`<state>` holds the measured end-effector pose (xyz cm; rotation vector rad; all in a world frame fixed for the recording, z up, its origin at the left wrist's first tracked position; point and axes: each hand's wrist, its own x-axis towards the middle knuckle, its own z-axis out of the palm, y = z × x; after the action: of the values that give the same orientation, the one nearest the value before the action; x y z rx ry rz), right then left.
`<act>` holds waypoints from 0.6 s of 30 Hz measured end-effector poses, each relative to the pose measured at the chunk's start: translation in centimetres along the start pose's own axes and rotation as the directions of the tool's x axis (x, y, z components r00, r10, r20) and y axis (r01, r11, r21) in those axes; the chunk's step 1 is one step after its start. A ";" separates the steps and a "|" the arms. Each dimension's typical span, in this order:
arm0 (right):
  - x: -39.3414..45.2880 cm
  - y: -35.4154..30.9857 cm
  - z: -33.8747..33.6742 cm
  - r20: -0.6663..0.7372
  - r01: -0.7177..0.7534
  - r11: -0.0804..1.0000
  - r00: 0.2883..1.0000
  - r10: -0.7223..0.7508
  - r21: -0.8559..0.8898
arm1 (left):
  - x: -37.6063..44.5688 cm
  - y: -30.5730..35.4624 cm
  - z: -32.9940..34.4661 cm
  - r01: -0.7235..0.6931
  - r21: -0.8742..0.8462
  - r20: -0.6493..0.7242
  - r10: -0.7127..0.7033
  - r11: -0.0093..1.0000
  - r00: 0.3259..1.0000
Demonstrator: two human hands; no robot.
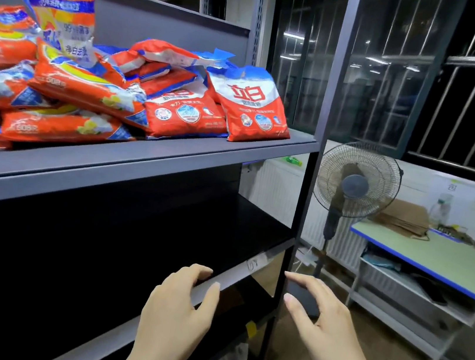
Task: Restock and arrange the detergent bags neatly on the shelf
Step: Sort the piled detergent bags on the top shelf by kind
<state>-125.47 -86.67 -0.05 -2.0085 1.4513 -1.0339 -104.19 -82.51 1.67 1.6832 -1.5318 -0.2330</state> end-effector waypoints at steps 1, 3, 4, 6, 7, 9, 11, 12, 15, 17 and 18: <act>0.9 0.5 -0.3 -0.006 0.008 1.000 1.000 -0.008 0.002 | 0.7 0.3 0.6 -0.003 0.011 -0.005 0.003 1.000 1.000; 2.8 1.4 -0.8 -0.010 0.026 1.000 1.000 -0.025 0.009 | 2.2 0.8 1.8 -0.007 0.024 -0.015 0.008 1.000 1.000; 3.9 1.8 -1.0 -0.005 0.037 0.999 0.999 -0.037 0.012 | 3.0 0.9 2.4 -0.010 0.027 -0.021 0.010 1.000 1.000; 6.3 2.5 -1.3 0.005 0.068 0.998 0.998 -0.068 0.011 | 4.8 1.2 3.4 -0.018 0.027 -0.036 0.019 0.999 0.999; 7.5 2.9 -1.5 0.010 0.083 0.997 0.996 -0.083 0.009 | 5.7 1.3 3.9 -0.021 0.029 -0.047 0.023 0.999 0.999; 10.3 3.4 -1.8 0.009 0.114 0.993 0.993 -0.114 0.014 | 7.8 1.6 4.6 -0.025 0.036 -0.073 0.028 0.999 0.997; 13.1 3.6 -2.2 0.015 0.141 0.990 0.990 -0.142 0.022 | 10.0 1.9 5.1 -0.025 0.052 -0.108 0.030 0.998 0.994; 14.5 3.6 -2.4 0.015 0.158 0.987 0.987 -0.158 0.024 | 11.2 2.1 5.2 -0.028 0.061 -0.126 0.035 0.998 0.991; 18.3 3.4 -2.8 -0.034 0.227 0.974 0.973 -0.226 0.013 | 14.5 2.6 5.5 -0.051 0.074 -0.159 0.062 0.996 0.985; 20.6 3.2 -3.0 -0.054 0.263 0.965 0.964 -0.262 0.011 | 16.5 3.0 5.5 -0.073 0.088 -0.183 0.088 0.993 0.979; 21.7 3.0 -3.1 -0.056 0.277 0.961 0.960 -0.276 0.010 | 17.3 3.1 5.5 -0.078 0.099 -0.197 0.097 0.992 0.976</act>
<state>-126.19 -107.84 6.36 -2.2306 1.2033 -1.2184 -105.80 -100.09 6.84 1.6501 -1.4783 0.0536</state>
